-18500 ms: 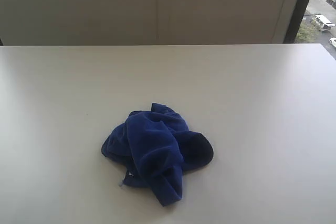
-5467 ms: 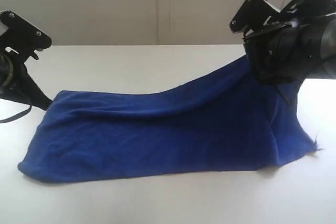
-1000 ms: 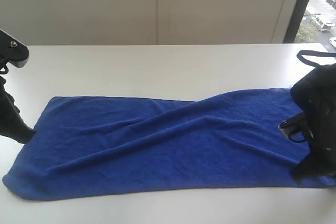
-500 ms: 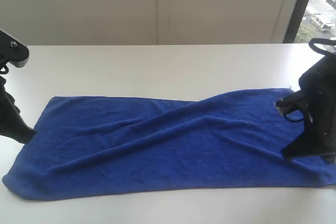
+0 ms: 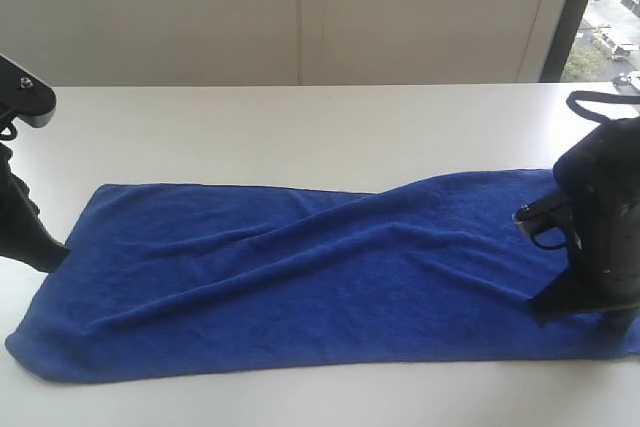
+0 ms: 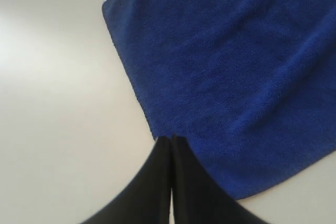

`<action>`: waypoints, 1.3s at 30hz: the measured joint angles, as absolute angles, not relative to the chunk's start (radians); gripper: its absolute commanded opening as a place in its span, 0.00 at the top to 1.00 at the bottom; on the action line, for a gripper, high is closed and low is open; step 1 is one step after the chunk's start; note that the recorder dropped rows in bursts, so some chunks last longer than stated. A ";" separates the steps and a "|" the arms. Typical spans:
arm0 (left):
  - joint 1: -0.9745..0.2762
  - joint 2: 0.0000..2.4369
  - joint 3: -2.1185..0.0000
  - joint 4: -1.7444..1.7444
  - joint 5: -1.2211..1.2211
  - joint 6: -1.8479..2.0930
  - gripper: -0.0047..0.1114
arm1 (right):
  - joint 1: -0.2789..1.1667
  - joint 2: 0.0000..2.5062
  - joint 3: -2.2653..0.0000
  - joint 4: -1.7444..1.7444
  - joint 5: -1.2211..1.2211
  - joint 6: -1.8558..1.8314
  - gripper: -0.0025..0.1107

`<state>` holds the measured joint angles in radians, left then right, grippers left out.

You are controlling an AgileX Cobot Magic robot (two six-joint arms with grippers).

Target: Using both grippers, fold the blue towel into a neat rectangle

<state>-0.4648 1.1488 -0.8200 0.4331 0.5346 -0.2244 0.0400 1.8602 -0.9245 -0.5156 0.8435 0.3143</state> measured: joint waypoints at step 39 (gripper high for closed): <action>-0.465 0.747 -0.705 0.221 0.685 -0.109 0.96 | 0.499 1.558 -0.910 0.322 0.452 -0.427 0.98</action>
